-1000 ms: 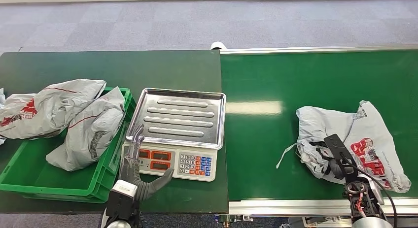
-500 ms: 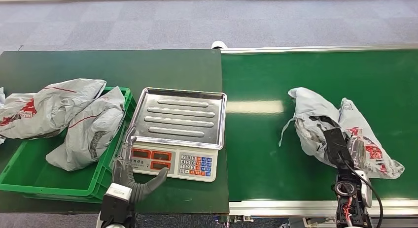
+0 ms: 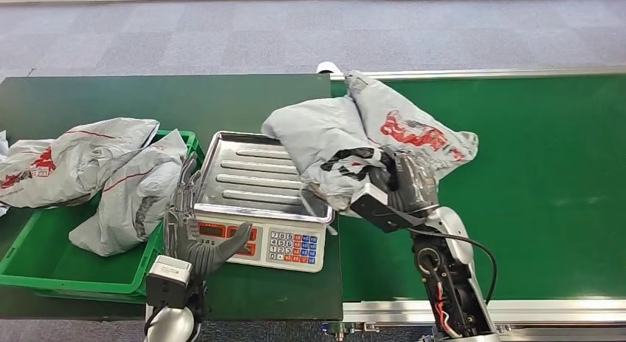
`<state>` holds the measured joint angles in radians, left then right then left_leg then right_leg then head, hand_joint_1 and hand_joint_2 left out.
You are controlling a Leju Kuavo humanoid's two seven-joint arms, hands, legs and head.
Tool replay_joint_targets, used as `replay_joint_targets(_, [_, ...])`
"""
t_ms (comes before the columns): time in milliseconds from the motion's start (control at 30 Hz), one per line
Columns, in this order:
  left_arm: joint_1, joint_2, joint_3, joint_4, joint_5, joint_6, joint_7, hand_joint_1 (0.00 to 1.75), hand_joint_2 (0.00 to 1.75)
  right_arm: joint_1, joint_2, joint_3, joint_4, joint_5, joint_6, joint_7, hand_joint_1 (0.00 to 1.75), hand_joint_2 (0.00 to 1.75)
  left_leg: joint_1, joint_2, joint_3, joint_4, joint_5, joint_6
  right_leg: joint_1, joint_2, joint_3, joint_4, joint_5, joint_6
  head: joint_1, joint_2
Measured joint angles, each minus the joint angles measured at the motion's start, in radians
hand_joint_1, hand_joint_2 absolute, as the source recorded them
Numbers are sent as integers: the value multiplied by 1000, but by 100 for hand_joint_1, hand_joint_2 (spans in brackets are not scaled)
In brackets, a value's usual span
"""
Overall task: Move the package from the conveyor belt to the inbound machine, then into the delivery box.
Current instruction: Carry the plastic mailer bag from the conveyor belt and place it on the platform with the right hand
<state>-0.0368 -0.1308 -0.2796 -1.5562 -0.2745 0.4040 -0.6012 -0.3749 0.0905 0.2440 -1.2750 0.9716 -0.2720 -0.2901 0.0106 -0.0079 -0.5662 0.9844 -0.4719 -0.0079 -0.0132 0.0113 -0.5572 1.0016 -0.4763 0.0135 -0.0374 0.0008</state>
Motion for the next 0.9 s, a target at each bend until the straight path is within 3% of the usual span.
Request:
replay_joint_targets(200, [-12,0,1,1,7,1,0,0,175,-24,14,97,20,8,12,3,175,175,0,-1,-2,0,-1,0,-1,0,-1,0,0,0,0,0])
replay_joint_targets(400, [-33,-1,3,0,12,2,13,0,175,-52,47,191,81,26,106,-14,169,175,0,-1,-2,0,0,0,0,0,-2,0,0,0,0,0])
replay_joint_targets(533, [-38,-3,16,-13,9,3,35,0,175,-78,72,247,144,5,132,-29,0,175,1,-2,-2,0,0,0,1,0,-2,0,0,0,0,0])
replay_joint_targets(900, [1,-6,72,-64,-16,0,52,0,175,-65,77,266,153,-200,182,-81,0,175,0,-2,-2,0,-1,0,0,-1,-2,0,0,0,0,0])
